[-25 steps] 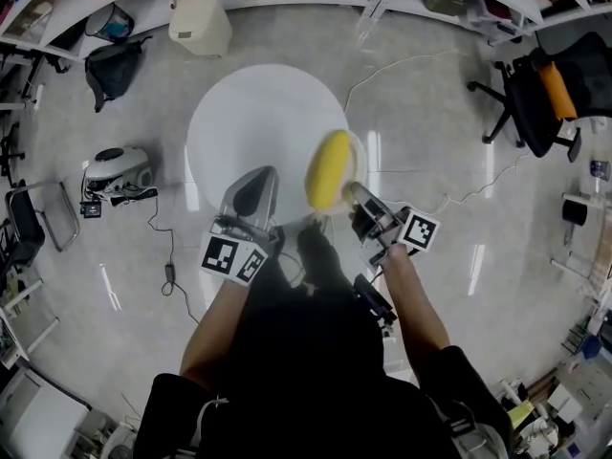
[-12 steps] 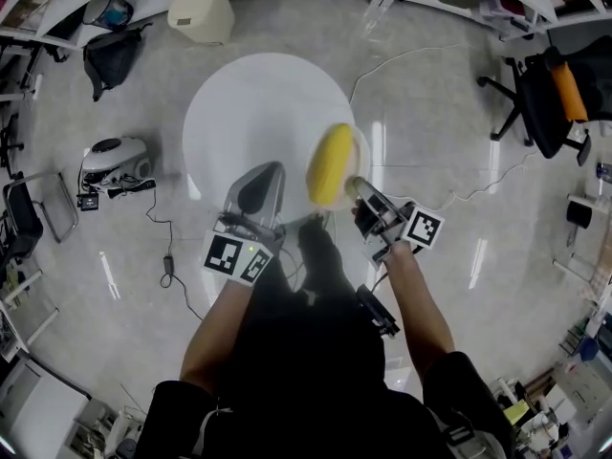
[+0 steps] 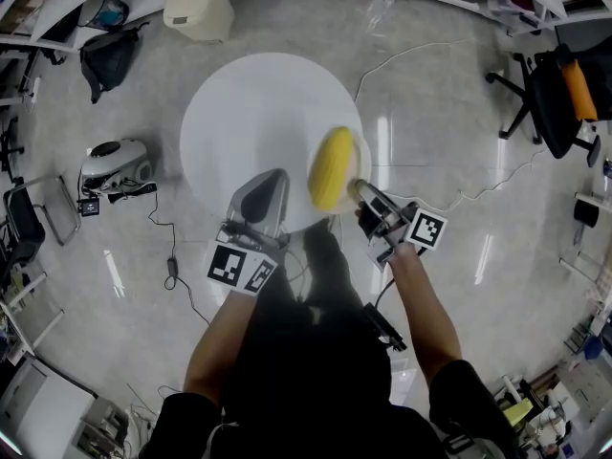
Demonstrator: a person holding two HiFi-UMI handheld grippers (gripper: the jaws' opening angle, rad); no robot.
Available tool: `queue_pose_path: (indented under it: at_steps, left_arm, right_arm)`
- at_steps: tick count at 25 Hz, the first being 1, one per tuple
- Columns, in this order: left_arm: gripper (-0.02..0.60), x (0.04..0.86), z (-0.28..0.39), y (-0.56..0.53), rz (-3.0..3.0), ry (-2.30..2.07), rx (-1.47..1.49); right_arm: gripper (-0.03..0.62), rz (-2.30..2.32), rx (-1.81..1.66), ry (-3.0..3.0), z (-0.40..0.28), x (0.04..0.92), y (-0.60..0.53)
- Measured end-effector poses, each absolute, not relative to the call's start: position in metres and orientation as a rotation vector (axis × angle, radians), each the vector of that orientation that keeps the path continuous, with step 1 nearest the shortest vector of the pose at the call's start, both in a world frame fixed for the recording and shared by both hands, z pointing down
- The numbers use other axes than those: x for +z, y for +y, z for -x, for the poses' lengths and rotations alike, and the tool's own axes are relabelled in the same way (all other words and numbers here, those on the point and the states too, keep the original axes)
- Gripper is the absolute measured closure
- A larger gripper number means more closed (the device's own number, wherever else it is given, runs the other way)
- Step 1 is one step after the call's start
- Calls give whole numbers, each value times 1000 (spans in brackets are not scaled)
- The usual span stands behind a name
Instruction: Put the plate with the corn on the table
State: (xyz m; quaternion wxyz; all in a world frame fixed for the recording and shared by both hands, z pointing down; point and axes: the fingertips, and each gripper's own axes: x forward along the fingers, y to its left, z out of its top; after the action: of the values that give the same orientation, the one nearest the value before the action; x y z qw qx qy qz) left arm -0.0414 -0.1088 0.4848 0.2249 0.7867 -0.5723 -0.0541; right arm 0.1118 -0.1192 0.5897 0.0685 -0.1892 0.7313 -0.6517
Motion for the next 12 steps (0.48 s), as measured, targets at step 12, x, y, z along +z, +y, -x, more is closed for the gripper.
queue_pose_path:
  at_steps: [12]
  left_arm:
    - [577, 514, 49, -132, -2142, -1611, -160]
  right_arm:
    - [551, 554, -1990, 2202, -103, 631, -136]
